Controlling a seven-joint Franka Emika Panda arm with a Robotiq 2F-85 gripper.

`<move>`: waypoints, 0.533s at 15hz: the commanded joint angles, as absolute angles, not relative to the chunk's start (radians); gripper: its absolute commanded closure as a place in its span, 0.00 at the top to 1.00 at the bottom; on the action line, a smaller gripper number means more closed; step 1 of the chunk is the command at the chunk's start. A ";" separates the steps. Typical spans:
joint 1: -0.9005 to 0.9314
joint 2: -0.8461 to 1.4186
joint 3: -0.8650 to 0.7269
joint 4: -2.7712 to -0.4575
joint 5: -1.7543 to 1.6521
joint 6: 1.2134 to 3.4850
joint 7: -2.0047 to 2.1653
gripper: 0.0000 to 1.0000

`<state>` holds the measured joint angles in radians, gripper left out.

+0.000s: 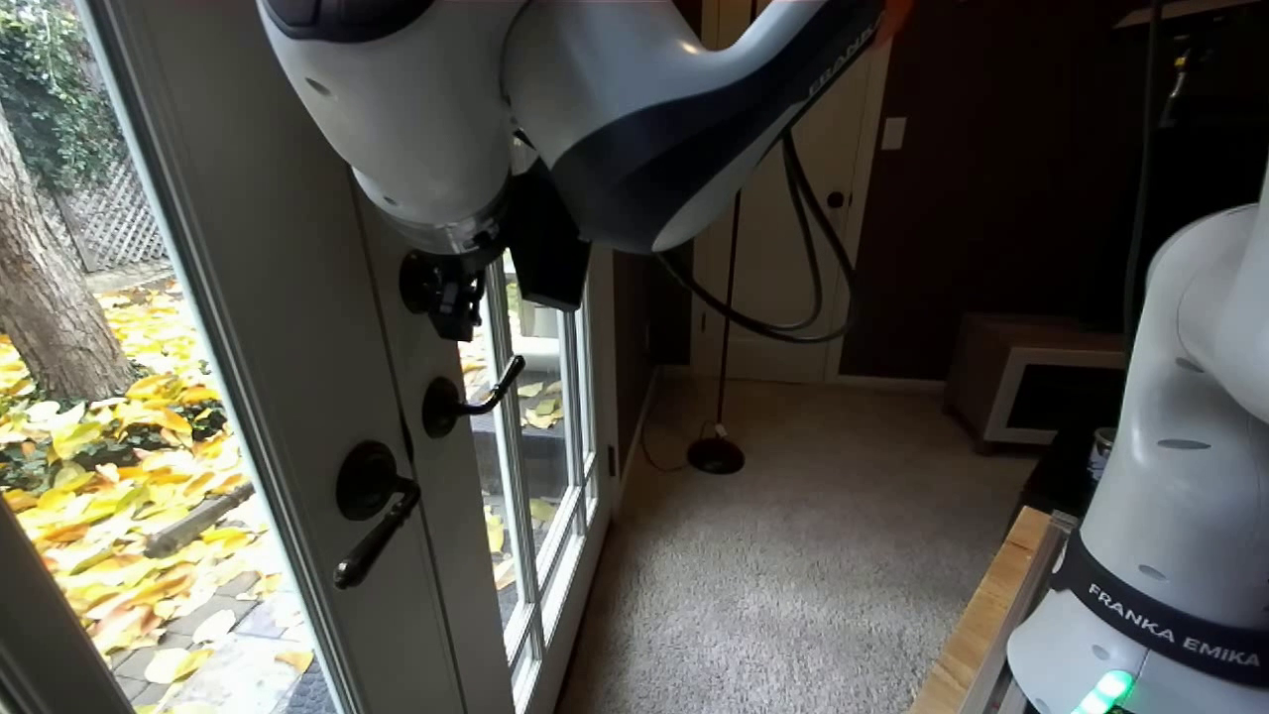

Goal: Turn the lock on the door to the right

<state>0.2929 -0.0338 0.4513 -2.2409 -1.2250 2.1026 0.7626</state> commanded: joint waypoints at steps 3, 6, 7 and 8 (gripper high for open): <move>0.325 -0.034 0.423 -2.242 -1.239 2.101 0.755 1.00; 0.338 -0.031 0.422 -2.245 -1.250 2.117 0.712 1.00; 0.342 -0.031 0.422 -2.249 -1.257 2.135 0.694 1.00; 0.345 -0.031 0.421 -2.252 -1.277 2.152 0.676 1.00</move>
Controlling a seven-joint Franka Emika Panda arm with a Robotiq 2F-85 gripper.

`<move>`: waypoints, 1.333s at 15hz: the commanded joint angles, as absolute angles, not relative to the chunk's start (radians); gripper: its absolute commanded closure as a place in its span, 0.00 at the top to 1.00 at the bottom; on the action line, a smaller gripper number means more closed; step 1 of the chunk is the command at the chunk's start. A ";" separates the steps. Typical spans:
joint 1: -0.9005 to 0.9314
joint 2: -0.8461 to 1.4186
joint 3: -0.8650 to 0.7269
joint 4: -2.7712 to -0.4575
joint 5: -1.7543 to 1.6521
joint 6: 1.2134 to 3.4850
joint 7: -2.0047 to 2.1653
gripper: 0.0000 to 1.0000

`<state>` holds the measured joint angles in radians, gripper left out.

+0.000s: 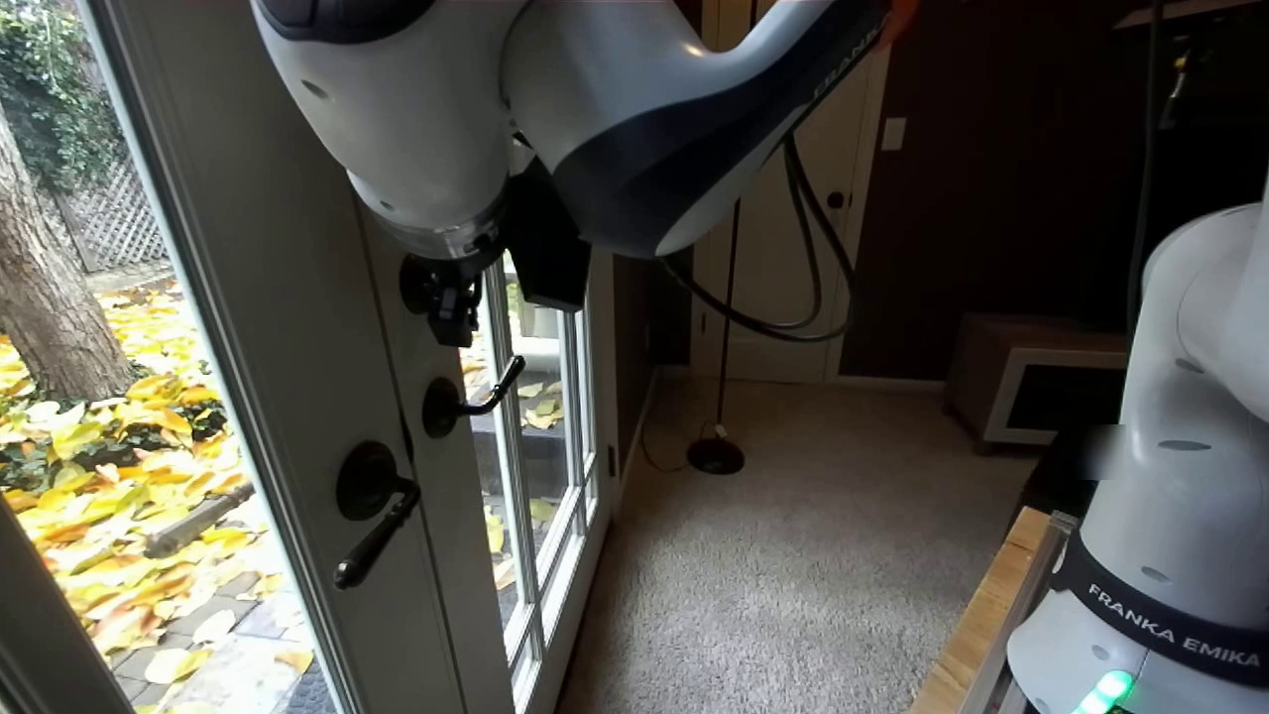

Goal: Turn the lock on the door to the right

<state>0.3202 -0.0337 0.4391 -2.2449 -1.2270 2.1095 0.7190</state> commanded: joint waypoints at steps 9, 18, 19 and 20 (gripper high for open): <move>0.341 -0.021 0.391 -2.278 -1.475 2.223 0.654 0.74; 0.350 0.022 0.384 -2.267 -1.629 2.248 0.677 0.46; 0.350 0.019 0.384 -2.270 -1.631 2.246 0.678 0.45; 0.350 0.018 0.384 -2.270 -1.632 2.246 0.681 0.41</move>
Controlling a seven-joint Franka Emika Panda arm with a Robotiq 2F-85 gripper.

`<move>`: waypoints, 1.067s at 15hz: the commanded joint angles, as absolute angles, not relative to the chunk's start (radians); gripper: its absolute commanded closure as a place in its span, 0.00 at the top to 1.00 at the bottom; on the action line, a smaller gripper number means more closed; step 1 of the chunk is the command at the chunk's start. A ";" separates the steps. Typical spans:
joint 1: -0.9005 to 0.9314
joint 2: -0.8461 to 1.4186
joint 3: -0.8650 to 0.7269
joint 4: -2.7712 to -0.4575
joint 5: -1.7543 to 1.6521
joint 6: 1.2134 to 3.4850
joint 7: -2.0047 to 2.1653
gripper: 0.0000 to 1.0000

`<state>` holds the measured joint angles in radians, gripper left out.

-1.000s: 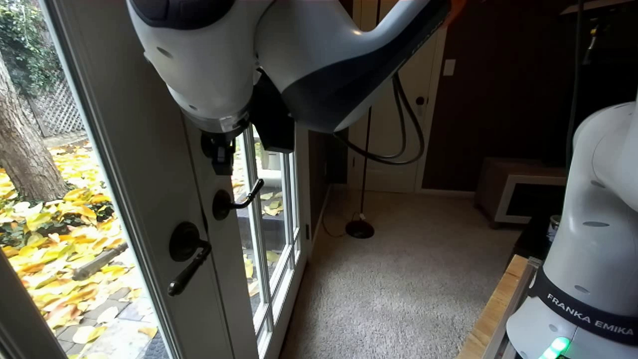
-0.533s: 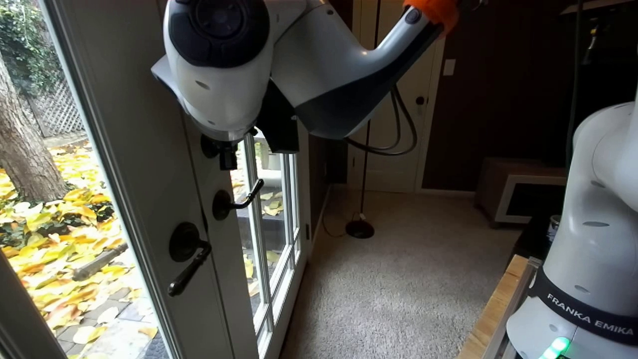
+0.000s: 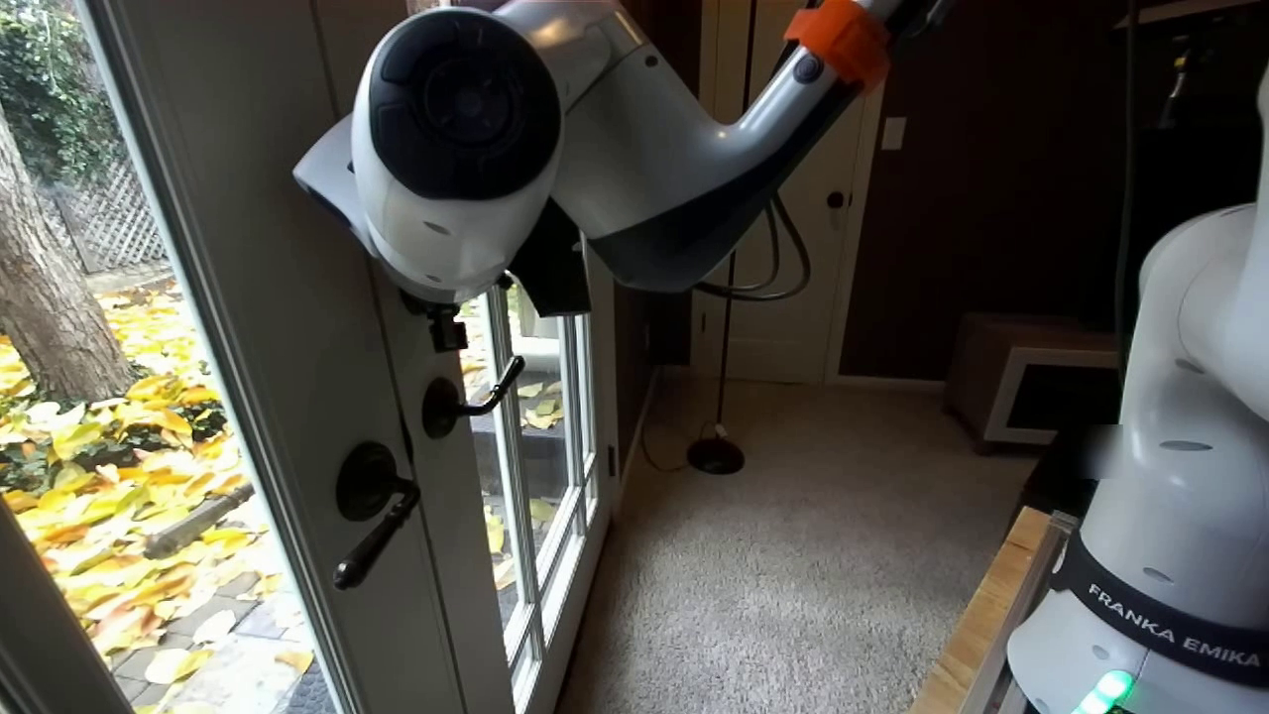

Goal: Turn the lock on the door to the right

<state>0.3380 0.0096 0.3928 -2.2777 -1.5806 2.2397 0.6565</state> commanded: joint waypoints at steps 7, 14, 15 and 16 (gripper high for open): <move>0.351 0.012 0.385 -2.266 -1.621 2.248 0.673 0.02; 0.337 -0.013 0.367 -2.287 -1.598 2.328 0.714 0.03; 0.332 -0.025 0.359 -2.290 -1.594 2.362 0.732 0.03; 0.327 -0.044 0.348 -2.294 -1.585 2.400 0.746 0.03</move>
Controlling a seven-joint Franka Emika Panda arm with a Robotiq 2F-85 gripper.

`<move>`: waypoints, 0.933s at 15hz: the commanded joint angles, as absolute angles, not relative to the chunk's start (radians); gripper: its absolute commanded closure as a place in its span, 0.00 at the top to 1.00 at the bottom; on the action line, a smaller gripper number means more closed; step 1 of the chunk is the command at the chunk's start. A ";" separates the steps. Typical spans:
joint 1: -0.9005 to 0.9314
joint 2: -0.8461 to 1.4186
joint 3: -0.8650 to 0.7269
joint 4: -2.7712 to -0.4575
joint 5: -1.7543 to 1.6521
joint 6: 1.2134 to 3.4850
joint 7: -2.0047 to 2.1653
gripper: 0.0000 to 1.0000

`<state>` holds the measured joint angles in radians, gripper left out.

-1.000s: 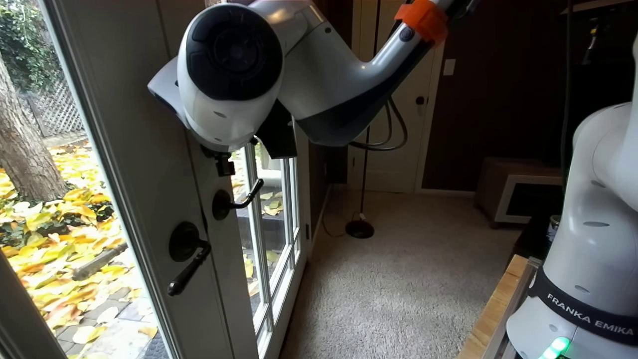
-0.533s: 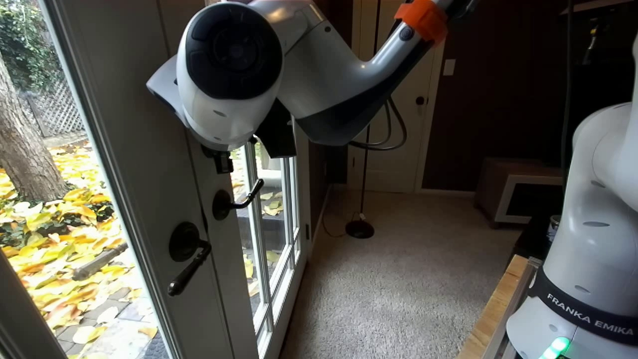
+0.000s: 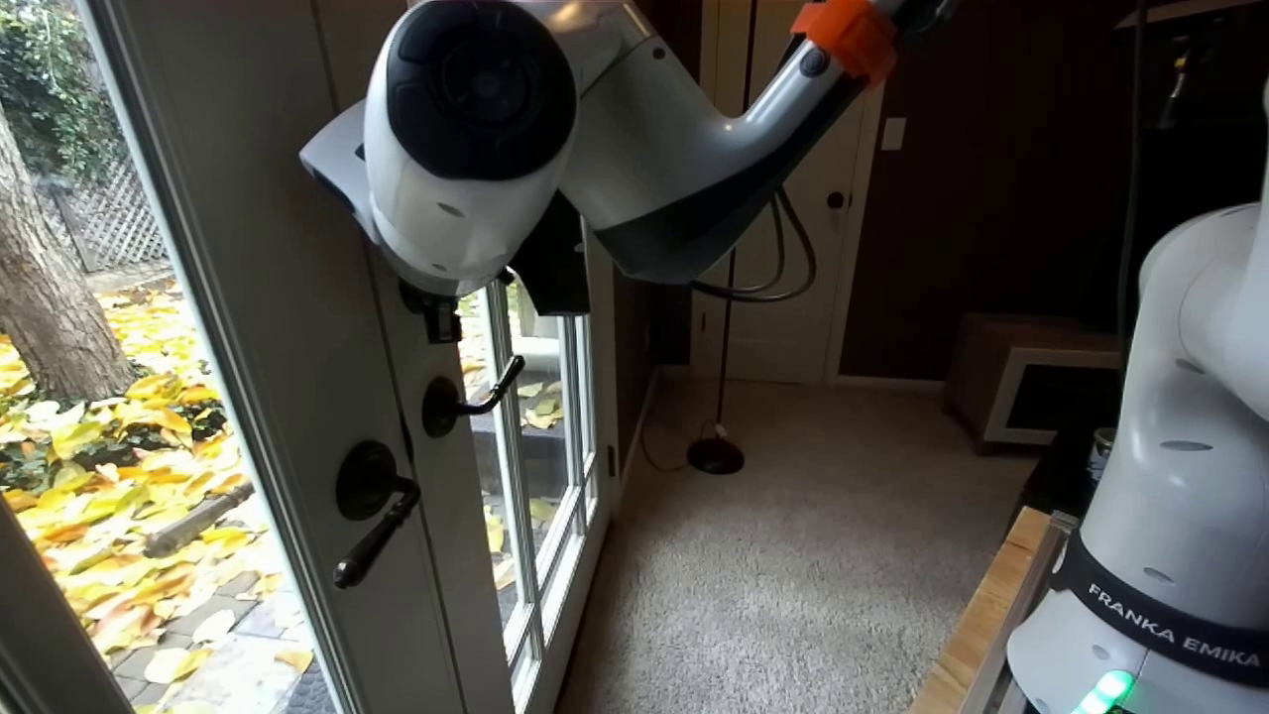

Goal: Turn the lock on the door to the right

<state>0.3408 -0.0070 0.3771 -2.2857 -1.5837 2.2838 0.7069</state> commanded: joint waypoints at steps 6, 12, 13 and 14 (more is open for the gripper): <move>0.291 -0.112 0.271 -2.309 -1.434 2.641 0.702 0.03; 0.274 -0.132 0.192 -2.333 -1.130 2.841 0.597 0.03; 0.274 -0.139 0.175 -2.345 -1.067 2.878 0.573 0.03; 0.277 -0.143 0.159 -2.357 -0.998 2.908 0.544 0.03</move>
